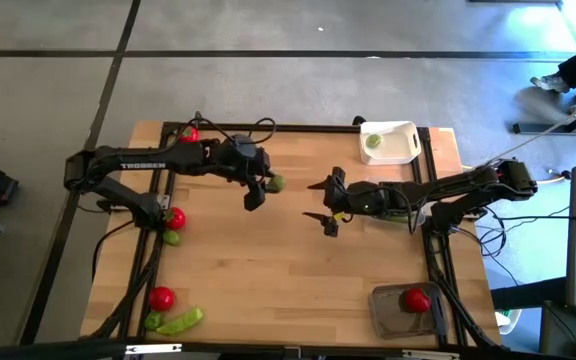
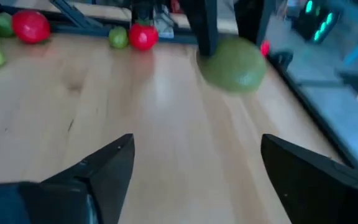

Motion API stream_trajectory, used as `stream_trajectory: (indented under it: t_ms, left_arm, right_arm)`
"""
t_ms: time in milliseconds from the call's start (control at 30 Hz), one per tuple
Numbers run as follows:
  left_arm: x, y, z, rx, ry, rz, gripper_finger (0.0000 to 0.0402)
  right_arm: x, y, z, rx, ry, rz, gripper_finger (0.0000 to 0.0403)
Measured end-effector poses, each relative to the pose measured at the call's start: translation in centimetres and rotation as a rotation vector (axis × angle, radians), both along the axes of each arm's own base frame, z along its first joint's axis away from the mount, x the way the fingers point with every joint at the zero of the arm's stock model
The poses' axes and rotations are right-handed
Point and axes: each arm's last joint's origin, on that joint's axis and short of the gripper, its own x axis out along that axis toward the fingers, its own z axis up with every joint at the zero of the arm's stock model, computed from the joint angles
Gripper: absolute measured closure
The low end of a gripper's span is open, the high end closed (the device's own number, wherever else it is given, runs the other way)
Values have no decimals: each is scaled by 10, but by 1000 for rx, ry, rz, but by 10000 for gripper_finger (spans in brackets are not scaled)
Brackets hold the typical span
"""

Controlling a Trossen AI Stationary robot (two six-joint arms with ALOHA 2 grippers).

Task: Sort produce into baskets
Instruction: Put the top lime into the white bin

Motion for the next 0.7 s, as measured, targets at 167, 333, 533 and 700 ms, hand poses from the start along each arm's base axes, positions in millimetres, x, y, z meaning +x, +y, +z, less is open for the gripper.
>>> stream_trajectory:
  t_ms: [167, 333, 533, 700]
  left_arm:
    - [5, -7, 4, -53, -64, -36, 198]
    - [9, -13, 8, -78, -112, -44, 198]
    - [10, -17, 9, -111, -129, -33, 198]
    - [12, -19, 11, -113, -156, -36, 198]
  right_arm:
    - [7, 1, 1, -141, -34, 58, 70]
    - [15, 1, -2, -279, -51, 96, 84]
    - [25, 1, -5, -412, -95, 84, 100]
    - [28, 2, -1, -496, -131, 103, 108]
